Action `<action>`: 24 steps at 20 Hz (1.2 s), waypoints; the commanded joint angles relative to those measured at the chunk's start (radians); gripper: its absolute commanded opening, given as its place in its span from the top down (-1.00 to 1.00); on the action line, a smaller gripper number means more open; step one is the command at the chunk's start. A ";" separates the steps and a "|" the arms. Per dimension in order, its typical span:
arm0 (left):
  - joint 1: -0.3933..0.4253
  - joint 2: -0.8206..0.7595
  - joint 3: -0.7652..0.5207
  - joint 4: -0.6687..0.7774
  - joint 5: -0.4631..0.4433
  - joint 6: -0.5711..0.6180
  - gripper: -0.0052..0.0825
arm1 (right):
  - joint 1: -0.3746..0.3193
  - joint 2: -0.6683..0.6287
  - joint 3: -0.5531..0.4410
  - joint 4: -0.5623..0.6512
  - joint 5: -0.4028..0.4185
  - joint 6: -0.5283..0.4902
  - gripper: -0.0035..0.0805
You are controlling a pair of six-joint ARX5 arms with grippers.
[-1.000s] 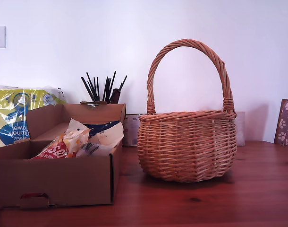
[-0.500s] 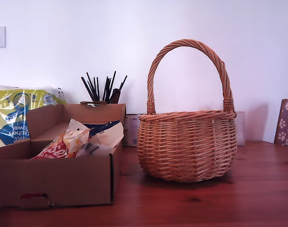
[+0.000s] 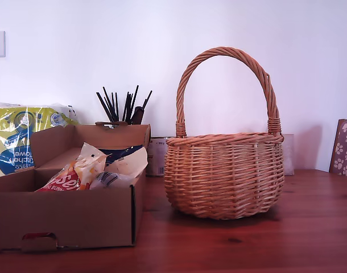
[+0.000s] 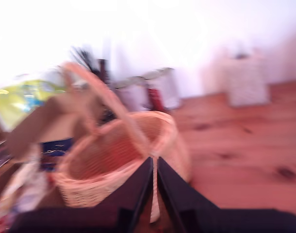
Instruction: Move the bags of Easter eggs from the cardboard box on the left into the woven basket on the right side.
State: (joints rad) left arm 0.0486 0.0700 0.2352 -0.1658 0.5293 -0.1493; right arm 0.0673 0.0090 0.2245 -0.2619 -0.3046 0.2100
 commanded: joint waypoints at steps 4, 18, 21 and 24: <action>-0.071 0.230 0.142 -0.122 0.084 0.206 0.93 | 0.075 -0.005 0.032 -0.043 -0.045 -0.002 0.95; -0.329 1.013 0.558 -0.493 -0.059 0.619 -0.88 | 0.096 0.004 0.032 -0.043 -0.045 -0.003 0.95; -0.348 1.114 0.558 -0.408 -0.170 0.628 -0.87 | 0.096 0.004 0.032 -0.043 -0.045 -0.003 0.95; -0.358 1.197 0.558 -0.282 -0.203 0.649 -0.88 | 0.096 0.004 0.032 -0.043 -0.045 -0.003 0.95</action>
State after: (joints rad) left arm -0.3031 1.2575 0.7898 -0.4717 0.3294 0.4862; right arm 0.1616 0.0105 0.2592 -0.3096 -0.3496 0.2089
